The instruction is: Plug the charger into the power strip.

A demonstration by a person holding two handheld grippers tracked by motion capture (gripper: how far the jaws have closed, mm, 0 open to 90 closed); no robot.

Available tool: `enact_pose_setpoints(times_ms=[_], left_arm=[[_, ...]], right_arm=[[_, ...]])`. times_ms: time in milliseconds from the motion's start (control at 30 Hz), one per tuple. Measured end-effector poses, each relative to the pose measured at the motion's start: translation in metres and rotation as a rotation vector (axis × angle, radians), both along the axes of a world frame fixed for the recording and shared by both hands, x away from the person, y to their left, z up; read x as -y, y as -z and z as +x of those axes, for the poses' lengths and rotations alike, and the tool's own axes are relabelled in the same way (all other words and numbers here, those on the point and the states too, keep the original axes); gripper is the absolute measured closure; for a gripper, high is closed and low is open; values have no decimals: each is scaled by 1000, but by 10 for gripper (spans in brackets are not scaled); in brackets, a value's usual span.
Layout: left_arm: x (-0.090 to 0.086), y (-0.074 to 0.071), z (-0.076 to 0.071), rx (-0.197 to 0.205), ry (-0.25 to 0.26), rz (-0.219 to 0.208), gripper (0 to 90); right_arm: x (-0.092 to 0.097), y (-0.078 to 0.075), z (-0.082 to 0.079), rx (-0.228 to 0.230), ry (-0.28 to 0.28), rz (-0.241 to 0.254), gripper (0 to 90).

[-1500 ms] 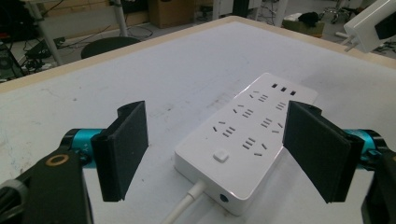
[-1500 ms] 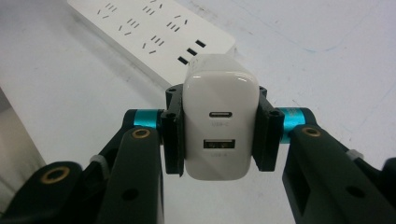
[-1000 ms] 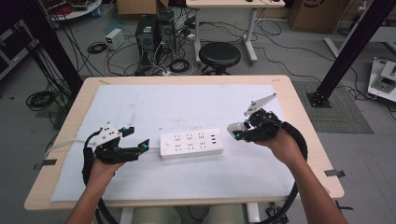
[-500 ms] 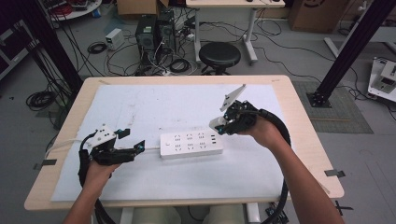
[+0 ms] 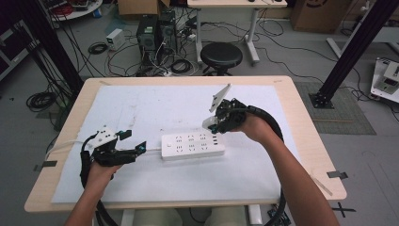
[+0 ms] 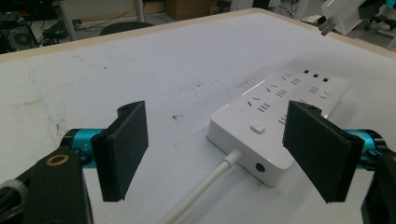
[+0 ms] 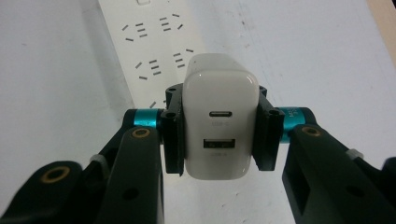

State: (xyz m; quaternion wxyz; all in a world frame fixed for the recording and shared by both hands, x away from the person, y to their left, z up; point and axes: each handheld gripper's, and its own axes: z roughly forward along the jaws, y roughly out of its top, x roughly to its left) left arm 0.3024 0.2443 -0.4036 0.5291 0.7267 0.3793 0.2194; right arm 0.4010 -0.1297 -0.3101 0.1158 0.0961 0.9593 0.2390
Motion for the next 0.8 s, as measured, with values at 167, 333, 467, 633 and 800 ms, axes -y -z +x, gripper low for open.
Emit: enact_pose_setpoints(times_ms=[167,333,467,633,800], left_arm=[[-1,1,0,-1,3,1,225],[-2,2,1,-1,4,2,225],[-2,2,1,3,10,9,224],[-2,2,1,8,17,13,225],[-3,2,1,9,20,15,224]], right_arm=[[-6,2,5,-25,-26,-10,635],[-14,5,12,-62,-60,-42,635],[-20,11,17,-80,-94,-85,635],[-25,21,24,-108,-107,-127,635],[-28,29,29,-115,-129,-159,635]])
